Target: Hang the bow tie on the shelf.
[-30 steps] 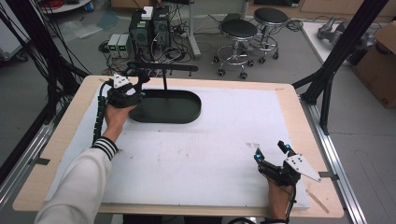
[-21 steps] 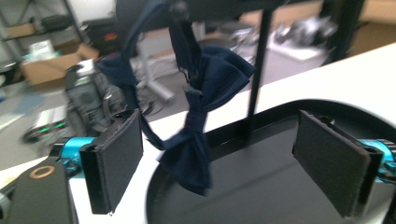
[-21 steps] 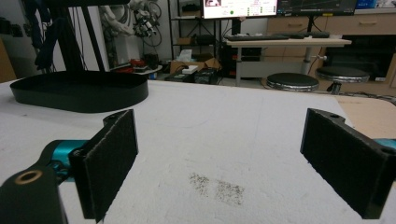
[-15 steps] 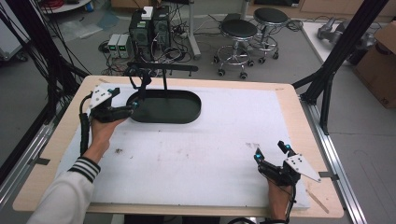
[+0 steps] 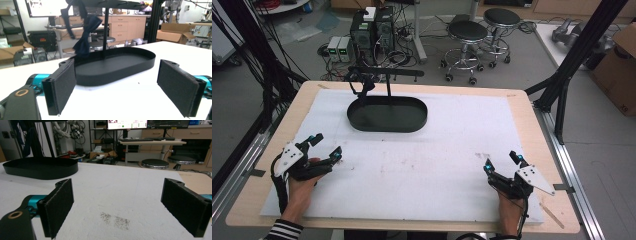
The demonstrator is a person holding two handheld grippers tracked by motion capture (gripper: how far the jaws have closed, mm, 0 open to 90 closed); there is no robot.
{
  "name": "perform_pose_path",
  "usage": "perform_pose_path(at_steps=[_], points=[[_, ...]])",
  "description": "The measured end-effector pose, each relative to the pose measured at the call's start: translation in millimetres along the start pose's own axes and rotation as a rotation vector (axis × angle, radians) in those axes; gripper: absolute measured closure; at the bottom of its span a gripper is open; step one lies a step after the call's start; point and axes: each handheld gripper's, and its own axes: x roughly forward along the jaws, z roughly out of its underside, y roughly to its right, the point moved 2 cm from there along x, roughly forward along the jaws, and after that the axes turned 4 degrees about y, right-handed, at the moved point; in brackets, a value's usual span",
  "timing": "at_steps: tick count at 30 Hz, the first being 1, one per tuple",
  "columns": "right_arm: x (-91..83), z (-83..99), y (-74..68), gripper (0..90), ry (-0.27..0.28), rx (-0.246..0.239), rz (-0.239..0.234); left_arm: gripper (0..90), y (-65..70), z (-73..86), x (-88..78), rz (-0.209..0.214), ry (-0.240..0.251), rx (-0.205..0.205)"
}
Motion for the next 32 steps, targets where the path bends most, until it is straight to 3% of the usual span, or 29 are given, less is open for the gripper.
perform_pose_path(at_steps=[5, 12, 17, 21, 27, 32], points=[[-0.6, 0.1, -0.2, 10.2, 0.001, 0.003, 0.002, 16.1, -4.3, 6.2, -5.8, 0.001, -0.017, -0.043], [-1.6, 0.3, 0.0, 10.2, 0.005, 0.01, -0.001, 16.4, -1.9, 6.7, -8.0, 0.006, -0.005, -0.021], [-1.9, 0.4, -0.2, 10.2, 0.009, 0.006, 0.0, 16.5, 1.3, 7.1, -9.8, 0.009, 0.01, 0.019], [-2.0, 0.3, -0.2, 10.1, 0.013, 0.009, 0.003, 16.5, -0.6, 7.2, -10.2, 0.01, 0.018, -0.006], [-2.6, 0.4, -0.3, 10.2, 0.017, 0.007, 0.004, 16.4, 0.2, 7.3, -10.0, 0.013, 0.017, 0.005], [-2.4, 0.3, 0.1, 10.2, 0.02, 0.007, 0.004, 16.4, -1.3, 7.3, -10.9, 0.02, 0.025, -0.012]])
